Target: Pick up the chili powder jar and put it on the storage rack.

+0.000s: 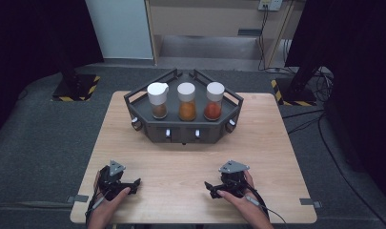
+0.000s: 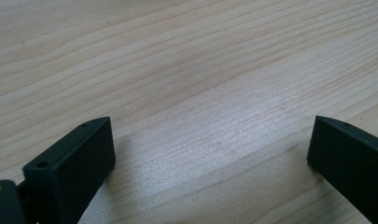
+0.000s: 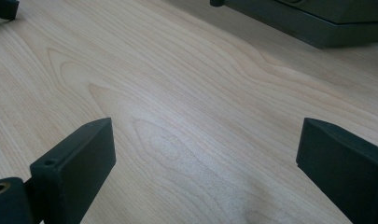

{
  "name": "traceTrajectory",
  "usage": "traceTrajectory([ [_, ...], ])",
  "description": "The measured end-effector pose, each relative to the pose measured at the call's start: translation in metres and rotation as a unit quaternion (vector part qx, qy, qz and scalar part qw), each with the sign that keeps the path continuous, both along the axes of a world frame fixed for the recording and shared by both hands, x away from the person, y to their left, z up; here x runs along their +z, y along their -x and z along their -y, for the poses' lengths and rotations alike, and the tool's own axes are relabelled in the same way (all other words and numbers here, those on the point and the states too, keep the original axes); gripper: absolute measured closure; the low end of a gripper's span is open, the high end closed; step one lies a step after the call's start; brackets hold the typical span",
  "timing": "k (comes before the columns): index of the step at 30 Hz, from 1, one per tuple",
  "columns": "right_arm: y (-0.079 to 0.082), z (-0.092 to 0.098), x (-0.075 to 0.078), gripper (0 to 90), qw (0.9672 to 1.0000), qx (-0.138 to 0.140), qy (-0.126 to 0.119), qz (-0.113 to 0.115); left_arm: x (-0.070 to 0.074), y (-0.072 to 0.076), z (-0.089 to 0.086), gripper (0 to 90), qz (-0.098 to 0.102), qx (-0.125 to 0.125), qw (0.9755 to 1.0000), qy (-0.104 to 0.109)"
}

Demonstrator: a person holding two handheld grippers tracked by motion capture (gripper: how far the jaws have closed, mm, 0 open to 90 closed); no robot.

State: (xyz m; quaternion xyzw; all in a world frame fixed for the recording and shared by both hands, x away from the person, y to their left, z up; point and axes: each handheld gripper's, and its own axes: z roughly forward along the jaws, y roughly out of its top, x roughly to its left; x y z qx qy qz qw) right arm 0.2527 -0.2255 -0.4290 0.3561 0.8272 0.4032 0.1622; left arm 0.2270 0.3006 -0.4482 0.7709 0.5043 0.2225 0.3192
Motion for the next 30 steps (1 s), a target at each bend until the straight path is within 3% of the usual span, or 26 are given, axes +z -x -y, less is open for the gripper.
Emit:
traceTrajectory([
  [30, -0.007, -0.011, -0.009, 4.7, 0.9999, -0.003, 0.004, -0.015, 0.000, 0.000, 0.000, 0.0, 0.000, 0.001, 1.0000, 0.000],
])
